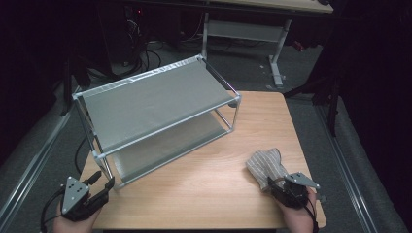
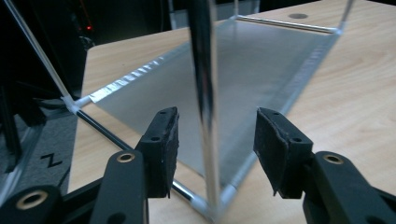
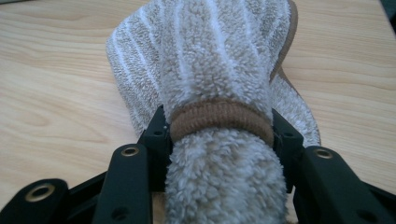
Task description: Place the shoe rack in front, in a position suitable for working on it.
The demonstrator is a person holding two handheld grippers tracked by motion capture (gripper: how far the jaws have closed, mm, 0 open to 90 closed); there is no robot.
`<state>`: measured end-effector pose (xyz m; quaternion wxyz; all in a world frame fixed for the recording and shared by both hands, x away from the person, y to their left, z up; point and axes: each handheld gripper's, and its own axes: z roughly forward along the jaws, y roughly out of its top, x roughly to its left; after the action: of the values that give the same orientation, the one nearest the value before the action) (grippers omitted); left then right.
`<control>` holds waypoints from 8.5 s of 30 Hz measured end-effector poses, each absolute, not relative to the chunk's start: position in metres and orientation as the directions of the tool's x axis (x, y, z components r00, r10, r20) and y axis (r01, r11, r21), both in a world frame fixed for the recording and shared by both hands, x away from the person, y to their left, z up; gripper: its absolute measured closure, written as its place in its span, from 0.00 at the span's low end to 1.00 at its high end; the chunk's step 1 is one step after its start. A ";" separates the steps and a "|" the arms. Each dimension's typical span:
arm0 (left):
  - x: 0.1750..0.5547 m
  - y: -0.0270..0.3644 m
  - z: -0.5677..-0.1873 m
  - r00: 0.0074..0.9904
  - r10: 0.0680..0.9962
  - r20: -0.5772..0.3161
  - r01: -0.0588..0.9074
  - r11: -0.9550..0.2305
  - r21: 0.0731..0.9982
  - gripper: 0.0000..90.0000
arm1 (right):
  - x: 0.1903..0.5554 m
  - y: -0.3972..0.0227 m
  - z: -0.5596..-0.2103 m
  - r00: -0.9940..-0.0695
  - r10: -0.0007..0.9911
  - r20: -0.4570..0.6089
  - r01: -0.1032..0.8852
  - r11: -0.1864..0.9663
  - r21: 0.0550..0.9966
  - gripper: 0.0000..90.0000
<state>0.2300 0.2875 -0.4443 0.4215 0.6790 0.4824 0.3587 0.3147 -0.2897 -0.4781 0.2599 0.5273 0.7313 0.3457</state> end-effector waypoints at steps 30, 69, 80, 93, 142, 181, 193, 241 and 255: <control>0.231 0.272 -0.447 0.327 0.940 0.098 0.301 -0.201 0.932 0.79 | 0.354 -0.230 -0.440 -0.335 0.942 -0.016 0.426 0.166 0.889 0.40; 0.227 0.270 -0.448 0.348 0.935 0.062 0.276 -0.165 0.947 0.88 | 0.518 -0.159 -0.402 -0.255 0.965 -0.070 0.385 0.167 0.908 0.90; 0.226 0.223 -0.447 0.478 0.872 0.110 0.234 -0.247 0.941 0.87 | 0.497 -0.215 -0.402 -0.183 0.980 -0.074 0.391 0.142 0.909 0.89; 0.240 0.168 -0.445 0.567 0.816 0.110 0.216 -0.276 0.936 0.87 | 0.492 -0.277 -0.404 -0.099 0.992 -0.073 0.409 0.108 0.906 0.71; 0.213 0.152 -0.445 0.668 0.739 0.089 0.191 -0.285 0.939 0.88 | 0.486 -0.288 -0.407 -0.075 0.995 -0.072 0.423 0.097 0.901 0.89; 0.239 0.149 -0.474 0.689 0.720 0.084 0.230 -0.327 0.917 0.58 | 0.317 -0.291 -0.474 -0.205 0.977 -0.051 0.491 0.148 0.859 0.30; 0.239 0.151 -0.476 0.679 0.732 0.063 0.236 -0.298 0.925 0.65 | 0.318 -0.293 -0.492 -0.248 0.968 -0.028 0.577 0.171 0.798 0.27; 0.245 0.149 -0.480 0.667 0.744 0.020 0.223 -0.225 0.949 0.53 | 0.321 -0.288 -0.501 -0.297 0.953 -0.058 0.615 0.238 0.752 0.50; 0.241 0.154 -0.476 0.663 0.747 0.054 0.203 -0.249 0.947 0.54 | 0.323 -0.295 -0.498 -0.310 0.950 -0.032 0.622 0.229 0.749 0.70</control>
<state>0.2408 0.1541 -0.4764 0.5235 0.7466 0.3181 0.2595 0.3226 -0.2948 -0.4975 0.2532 0.5298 0.7418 0.3240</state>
